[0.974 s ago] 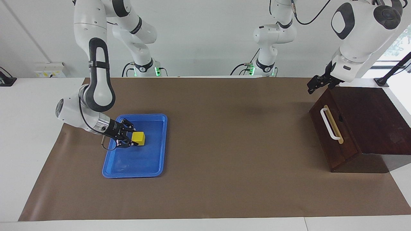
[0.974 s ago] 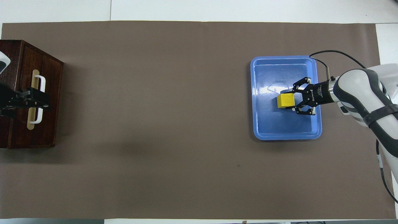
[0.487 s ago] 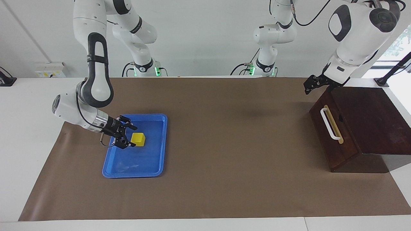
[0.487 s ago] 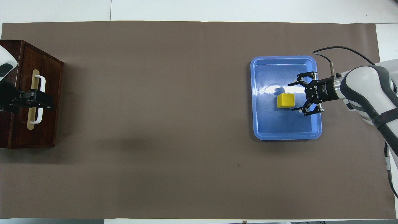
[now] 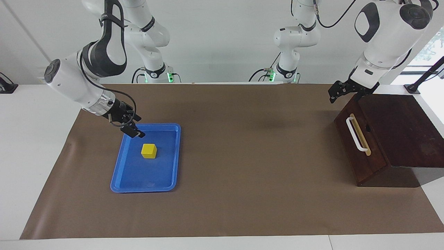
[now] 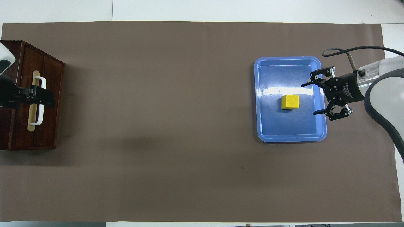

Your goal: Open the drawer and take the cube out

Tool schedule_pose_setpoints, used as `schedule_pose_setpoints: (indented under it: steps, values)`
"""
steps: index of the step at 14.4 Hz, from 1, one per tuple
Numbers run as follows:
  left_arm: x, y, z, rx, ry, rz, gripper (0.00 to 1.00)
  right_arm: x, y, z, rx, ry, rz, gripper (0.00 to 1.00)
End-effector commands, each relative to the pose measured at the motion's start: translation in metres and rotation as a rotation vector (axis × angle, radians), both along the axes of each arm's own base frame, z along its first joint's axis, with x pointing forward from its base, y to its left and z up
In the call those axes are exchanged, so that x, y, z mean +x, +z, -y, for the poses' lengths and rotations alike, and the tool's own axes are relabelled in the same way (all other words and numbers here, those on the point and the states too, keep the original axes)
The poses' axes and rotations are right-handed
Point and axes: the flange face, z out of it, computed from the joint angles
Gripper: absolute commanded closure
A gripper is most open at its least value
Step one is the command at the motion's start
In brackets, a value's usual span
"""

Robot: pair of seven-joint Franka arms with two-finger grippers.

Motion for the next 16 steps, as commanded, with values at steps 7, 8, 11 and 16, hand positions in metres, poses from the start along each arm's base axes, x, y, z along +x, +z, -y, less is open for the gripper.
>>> schedule_pose_setpoints:
  steps: [7, 8, 11, 16]
  values:
    - [-0.006, 0.0, 0.013, -0.016, -0.044, -0.008, 0.0, -0.061, 0.097, 0.0, -0.208, 0.595, 0.192, 0.0]
    - [-0.006, 0.001, 0.012, -0.016, -0.042, -0.007, 0.0, -0.063, 0.097, 0.0, -0.202, 0.668, 0.206, 0.0]
    - [-0.004, 0.002, 0.012, -0.015, -0.041, 0.004, 0.0, -0.063, 0.097, 0.006, -0.191, 0.822, 0.255, 0.0]
    - [-0.005, 0.001, 0.011, -0.015, -0.038, 0.0, 0.0, -0.042, 0.117, -0.02, -0.33, 0.95, 0.263, 0.0]
